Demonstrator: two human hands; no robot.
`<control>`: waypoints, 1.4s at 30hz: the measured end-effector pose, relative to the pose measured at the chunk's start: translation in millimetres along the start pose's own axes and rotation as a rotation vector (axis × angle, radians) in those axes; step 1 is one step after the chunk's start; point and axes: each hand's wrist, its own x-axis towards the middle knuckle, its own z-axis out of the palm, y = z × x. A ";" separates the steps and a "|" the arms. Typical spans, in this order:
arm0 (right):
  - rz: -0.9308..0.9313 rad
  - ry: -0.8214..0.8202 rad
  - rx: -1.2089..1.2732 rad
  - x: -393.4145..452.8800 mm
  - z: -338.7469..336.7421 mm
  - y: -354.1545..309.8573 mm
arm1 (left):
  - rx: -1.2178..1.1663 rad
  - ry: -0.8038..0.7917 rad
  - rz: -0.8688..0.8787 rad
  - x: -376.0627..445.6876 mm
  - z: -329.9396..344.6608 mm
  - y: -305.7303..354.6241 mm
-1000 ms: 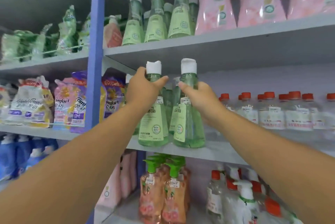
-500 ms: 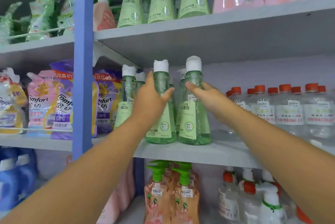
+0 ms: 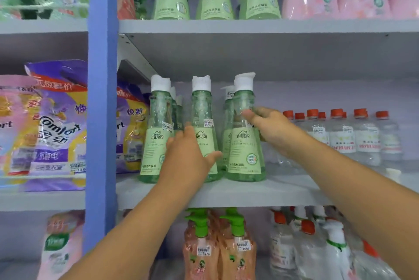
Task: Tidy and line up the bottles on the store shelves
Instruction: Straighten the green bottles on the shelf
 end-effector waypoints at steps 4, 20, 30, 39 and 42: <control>-0.028 0.057 -0.015 -4.0 14.3 -5.0 | -0.018 0.002 0.040 -0.5 1.0 -4.8; 0.015 -0.116 -0.080 -47.1 10.8 24.1 | -0.366 0.002 -0.373 2.0 -35.1 -55.8; 0.045 -0.131 0.022 -44.3 10.9 27.4 | -0.549 -0.007 -0.401 3.8 -35.7 -54.1; 0.027 -0.139 -0.013 -45.4 8.6 30.2 | -0.448 -0.039 -0.357 6.3 -31.3 -63.4; 0.022 -0.146 -0.019 -45.9 8.8 28.9 | -0.403 -0.040 -0.347 5.8 -30.4 -64.1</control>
